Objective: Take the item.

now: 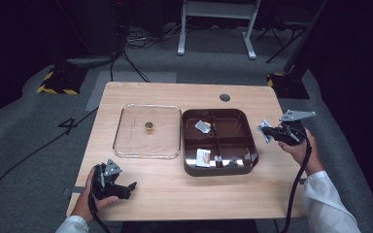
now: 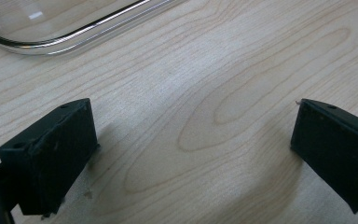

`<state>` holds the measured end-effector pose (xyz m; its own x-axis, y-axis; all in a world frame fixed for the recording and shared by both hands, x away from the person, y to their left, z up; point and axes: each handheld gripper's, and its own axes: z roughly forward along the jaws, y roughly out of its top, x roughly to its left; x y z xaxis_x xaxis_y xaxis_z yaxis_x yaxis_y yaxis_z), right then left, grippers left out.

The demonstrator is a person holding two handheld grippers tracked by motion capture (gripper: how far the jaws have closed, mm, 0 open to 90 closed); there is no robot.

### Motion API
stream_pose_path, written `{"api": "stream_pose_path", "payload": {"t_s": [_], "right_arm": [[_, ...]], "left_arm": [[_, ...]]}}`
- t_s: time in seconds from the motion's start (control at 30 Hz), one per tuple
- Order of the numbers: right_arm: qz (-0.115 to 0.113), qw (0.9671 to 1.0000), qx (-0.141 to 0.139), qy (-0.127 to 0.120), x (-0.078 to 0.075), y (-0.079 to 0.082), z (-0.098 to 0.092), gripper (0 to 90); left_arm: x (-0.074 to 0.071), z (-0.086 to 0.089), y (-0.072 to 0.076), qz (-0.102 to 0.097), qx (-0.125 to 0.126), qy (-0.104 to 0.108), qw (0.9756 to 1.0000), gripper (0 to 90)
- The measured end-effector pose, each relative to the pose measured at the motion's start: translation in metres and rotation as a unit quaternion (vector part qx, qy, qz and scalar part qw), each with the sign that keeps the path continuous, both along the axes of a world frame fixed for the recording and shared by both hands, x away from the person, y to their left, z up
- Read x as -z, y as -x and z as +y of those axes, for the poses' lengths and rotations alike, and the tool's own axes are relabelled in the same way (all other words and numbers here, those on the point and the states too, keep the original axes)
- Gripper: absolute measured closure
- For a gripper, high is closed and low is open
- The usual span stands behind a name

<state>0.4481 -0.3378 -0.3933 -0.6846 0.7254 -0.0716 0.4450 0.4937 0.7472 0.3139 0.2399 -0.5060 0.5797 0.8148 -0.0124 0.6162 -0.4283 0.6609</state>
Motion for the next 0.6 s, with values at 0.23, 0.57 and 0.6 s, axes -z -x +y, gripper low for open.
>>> {"api": "stream_pose_path", "payload": {"t_s": [0.23, 0.57, 0.6], "right_arm": [[0.011, 0.9999, -0.003, 0.006, 0.012, 0.007, -0.005, 90.0], [0.036, 0.9993, -0.004, 0.011, 0.037, 0.014, -0.015, 90.0], [0.037, 0.9992, -0.004, 0.014, 0.039, 0.014, -0.015, 90.0]], "left_arm": [[0.0, 0.0, 0.0, -0.001, -0.001, 0.0, 1.0, 0.4], [0.0, 0.0, 0.0, -0.001, -0.001, 0.0, 1.0, 0.4], [0.0, 0.0, 0.0, -0.001, -0.001, 0.0, 1.0, 0.4]]}}
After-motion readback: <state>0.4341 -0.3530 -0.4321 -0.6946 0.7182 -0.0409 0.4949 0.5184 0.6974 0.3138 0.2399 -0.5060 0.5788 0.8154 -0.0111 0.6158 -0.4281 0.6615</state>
